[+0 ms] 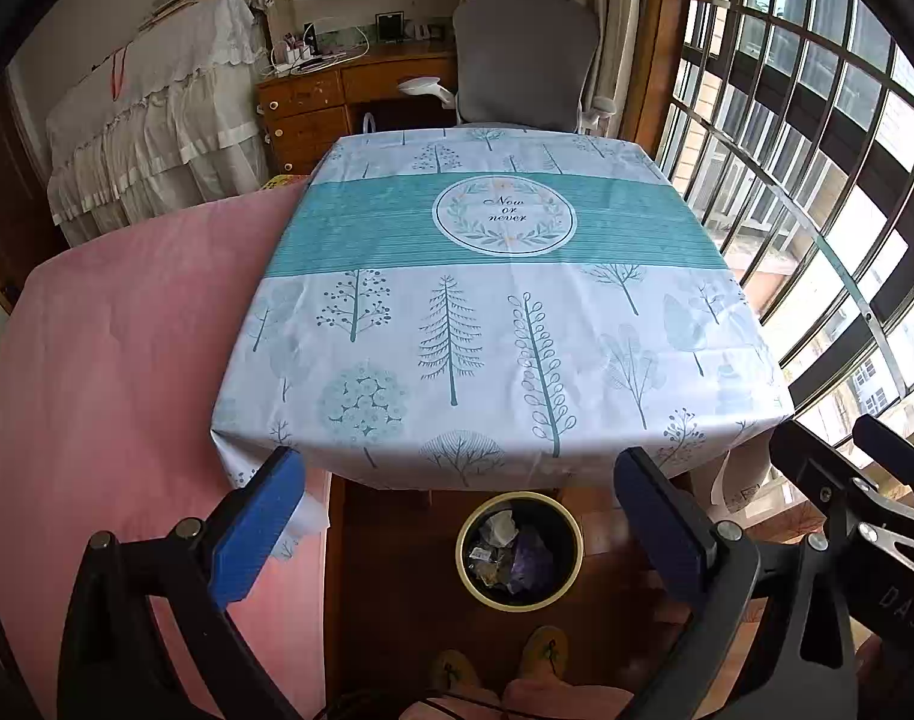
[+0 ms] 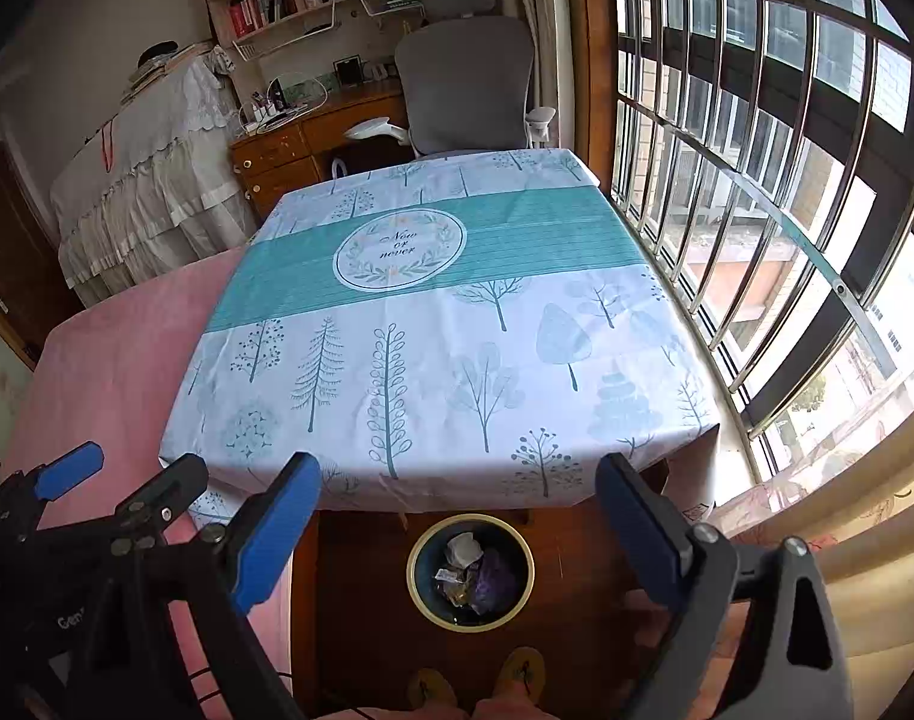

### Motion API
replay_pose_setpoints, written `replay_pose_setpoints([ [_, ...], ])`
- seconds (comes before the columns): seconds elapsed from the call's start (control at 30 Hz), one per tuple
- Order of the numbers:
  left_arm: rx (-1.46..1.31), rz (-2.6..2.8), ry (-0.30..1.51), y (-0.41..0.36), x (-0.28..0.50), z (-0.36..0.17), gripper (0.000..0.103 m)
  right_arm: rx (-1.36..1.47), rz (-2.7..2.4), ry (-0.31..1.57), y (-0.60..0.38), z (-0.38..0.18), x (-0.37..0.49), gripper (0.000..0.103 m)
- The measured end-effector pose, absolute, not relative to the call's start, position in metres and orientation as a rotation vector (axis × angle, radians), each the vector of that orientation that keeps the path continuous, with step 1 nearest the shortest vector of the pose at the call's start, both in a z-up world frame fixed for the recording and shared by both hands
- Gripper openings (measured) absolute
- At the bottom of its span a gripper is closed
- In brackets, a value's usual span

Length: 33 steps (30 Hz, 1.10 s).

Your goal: Collect trash

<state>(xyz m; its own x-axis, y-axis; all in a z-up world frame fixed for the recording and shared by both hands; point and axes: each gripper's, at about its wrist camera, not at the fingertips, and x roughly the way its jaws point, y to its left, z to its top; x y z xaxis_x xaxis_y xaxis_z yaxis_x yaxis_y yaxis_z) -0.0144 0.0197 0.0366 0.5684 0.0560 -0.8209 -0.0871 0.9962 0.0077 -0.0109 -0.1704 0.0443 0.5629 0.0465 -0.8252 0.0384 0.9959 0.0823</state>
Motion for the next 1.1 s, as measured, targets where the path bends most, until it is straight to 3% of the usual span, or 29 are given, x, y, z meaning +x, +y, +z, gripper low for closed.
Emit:
replay_pose_setpoints([
  [1.1,-0.023,0.096,0.997,0.017,0.004,0.025,0.102,0.093,0.015,1.014,-0.177,0.032,0.007,0.094],
])
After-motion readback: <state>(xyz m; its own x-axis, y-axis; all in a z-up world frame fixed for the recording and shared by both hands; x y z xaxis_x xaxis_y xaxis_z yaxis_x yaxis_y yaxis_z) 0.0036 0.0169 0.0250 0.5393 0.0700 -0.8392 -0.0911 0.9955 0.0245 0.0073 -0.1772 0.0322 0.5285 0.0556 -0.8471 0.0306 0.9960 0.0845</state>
